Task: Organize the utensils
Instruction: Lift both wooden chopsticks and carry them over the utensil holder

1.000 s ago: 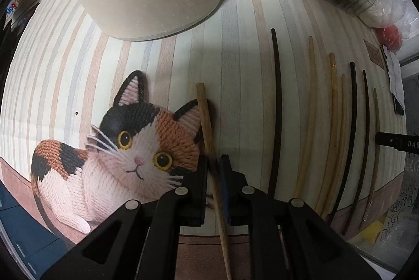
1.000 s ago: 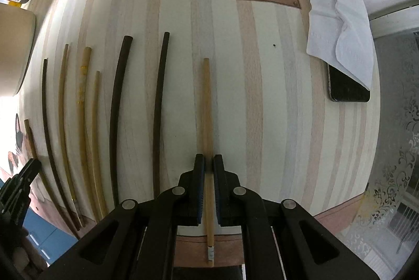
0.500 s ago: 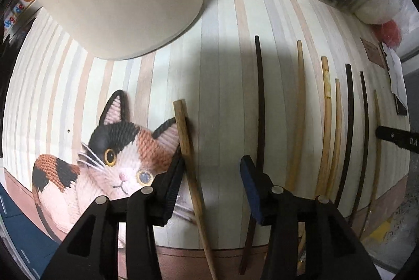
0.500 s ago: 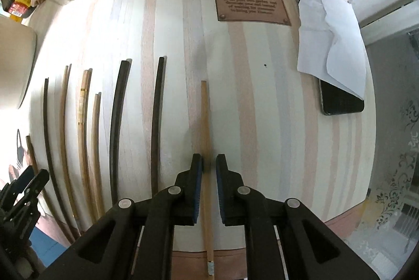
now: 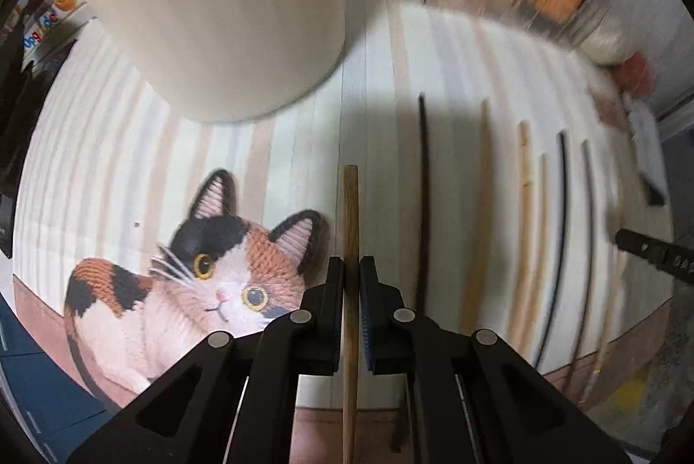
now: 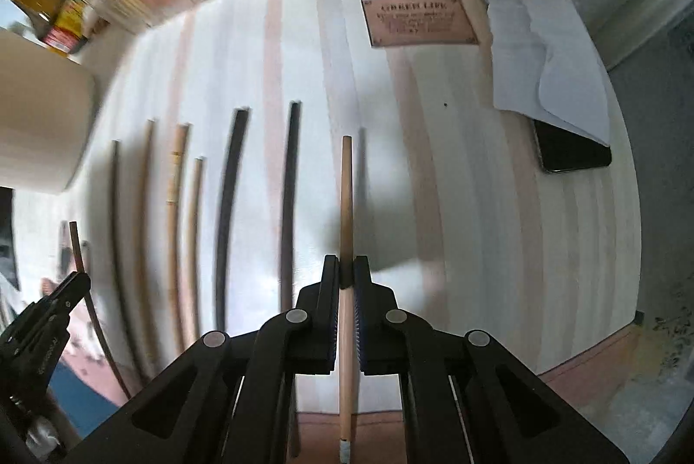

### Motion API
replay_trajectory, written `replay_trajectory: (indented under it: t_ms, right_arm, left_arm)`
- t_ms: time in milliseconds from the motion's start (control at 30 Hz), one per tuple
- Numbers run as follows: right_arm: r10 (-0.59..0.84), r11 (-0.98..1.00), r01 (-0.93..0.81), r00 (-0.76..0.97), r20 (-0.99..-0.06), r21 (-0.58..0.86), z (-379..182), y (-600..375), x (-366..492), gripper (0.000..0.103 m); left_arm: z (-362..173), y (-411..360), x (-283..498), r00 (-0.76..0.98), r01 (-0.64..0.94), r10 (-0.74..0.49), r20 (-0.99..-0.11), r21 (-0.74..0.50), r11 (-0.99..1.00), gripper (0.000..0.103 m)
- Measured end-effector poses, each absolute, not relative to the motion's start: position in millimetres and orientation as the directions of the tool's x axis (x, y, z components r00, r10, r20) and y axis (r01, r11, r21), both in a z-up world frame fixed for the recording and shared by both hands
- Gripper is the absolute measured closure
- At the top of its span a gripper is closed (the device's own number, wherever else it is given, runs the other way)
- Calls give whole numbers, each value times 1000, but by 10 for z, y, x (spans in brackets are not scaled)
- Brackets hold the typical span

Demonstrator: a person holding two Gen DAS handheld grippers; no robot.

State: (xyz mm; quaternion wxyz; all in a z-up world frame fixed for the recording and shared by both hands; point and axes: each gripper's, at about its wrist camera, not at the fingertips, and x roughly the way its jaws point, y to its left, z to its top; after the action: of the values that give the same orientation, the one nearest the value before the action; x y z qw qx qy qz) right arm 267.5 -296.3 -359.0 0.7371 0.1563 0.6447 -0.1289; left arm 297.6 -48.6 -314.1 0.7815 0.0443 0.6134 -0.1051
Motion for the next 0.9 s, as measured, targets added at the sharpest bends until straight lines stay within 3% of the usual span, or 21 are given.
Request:
replay_trajectory:
  t_ms: [533, 900]
  right_arm:
    - [121, 904, 335, 394, -911, 265, -2600, -2920, 2462, 97]
    - [178, 906, 204, 612, -771, 371, -1639, -2604, 2852, 97]
  left_arm:
    - [-2102, -249, 2823, 400, 165, -225, -888, -171, 971, 98]
    - [-1234, -22, 2950, 567, 133, -258, -783, -221, 966, 98]
